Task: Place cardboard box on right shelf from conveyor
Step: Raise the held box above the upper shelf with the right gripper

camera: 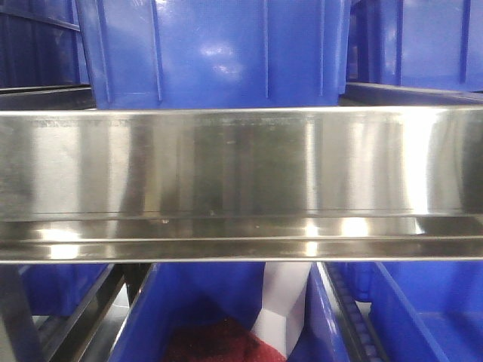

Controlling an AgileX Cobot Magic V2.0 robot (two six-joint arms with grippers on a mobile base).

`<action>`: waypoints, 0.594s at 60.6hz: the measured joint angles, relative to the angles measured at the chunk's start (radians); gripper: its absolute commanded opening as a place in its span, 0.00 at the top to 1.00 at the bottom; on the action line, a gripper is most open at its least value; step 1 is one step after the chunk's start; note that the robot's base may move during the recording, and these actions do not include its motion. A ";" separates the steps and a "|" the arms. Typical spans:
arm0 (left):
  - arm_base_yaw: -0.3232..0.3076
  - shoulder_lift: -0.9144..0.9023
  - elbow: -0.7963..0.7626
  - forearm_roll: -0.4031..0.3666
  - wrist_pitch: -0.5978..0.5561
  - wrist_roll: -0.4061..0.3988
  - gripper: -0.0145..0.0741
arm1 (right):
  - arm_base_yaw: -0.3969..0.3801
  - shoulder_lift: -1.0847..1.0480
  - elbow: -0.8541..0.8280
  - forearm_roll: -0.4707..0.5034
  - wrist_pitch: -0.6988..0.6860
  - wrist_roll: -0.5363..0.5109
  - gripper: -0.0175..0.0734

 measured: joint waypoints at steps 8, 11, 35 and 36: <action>0.000 0.000 0.000 0.000 0.000 0.000 0.97 | 0.129 0.130 -0.023 -0.069 -0.012 -0.178 0.62; 0.000 0.000 0.000 0.000 0.000 0.000 0.97 | 0.160 0.174 -0.024 -0.089 -0.016 -0.225 0.62; 0.000 0.000 0.000 0.000 0.000 0.000 0.97 | 0.159 0.440 -0.024 -0.203 -0.150 -0.319 0.62; 0.000 0.000 0.000 0.000 0.000 0.000 0.97 | 0.155 0.448 -0.024 -0.212 -0.157 -0.319 0.62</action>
